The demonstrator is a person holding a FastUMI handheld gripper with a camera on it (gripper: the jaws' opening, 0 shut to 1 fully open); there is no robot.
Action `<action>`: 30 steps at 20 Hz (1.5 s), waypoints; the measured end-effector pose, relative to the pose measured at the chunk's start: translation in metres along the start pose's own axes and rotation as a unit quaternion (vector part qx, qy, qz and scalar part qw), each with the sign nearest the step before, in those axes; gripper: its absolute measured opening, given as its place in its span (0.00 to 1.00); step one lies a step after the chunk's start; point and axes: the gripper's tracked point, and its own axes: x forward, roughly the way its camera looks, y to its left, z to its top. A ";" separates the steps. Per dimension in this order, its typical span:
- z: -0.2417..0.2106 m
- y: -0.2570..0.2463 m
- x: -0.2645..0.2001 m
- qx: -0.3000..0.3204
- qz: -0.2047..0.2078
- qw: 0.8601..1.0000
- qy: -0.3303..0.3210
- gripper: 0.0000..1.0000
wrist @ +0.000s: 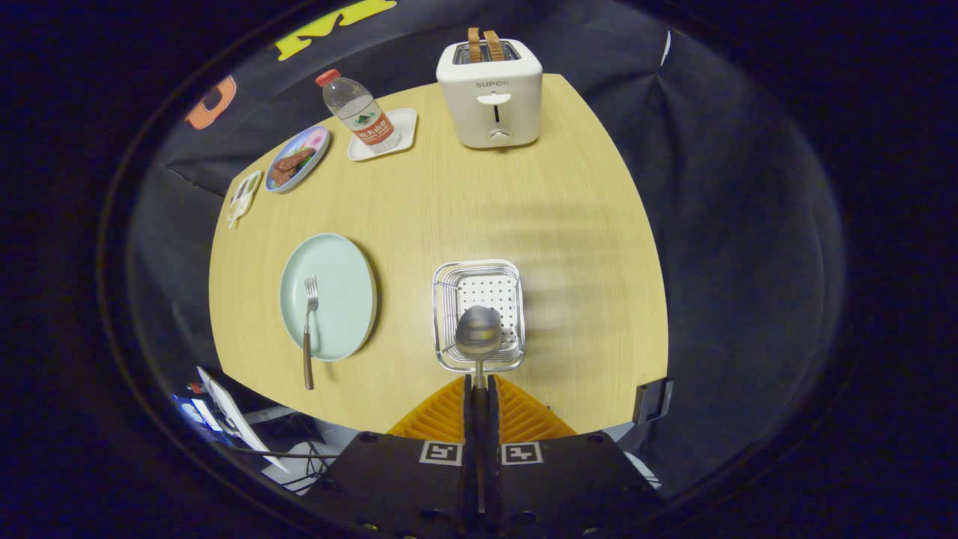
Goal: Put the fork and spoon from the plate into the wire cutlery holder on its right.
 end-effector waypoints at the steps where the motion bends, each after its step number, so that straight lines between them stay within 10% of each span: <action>1: 0.002 0.001 -0.001 0.005 0.004 1.000 -0.004 0.08; 6: 0.021 0.008 -0.010 0.013 0.007 0.998 -0.059 0.23; 10: 0.042 0.022 -0.036 -0.020 0.003 0.989 -0.149 0.79; 13: 0.042 0.050 -0.049 -0.034 0.020 0.981 -0.190 0.94; 22: -0.010 0.195 0.004 -0.110 0.083 0.974 -0.181 0.97; 30: -0.021 0.259 0.079 -0.160 0.055 0.968 -0.185 0.97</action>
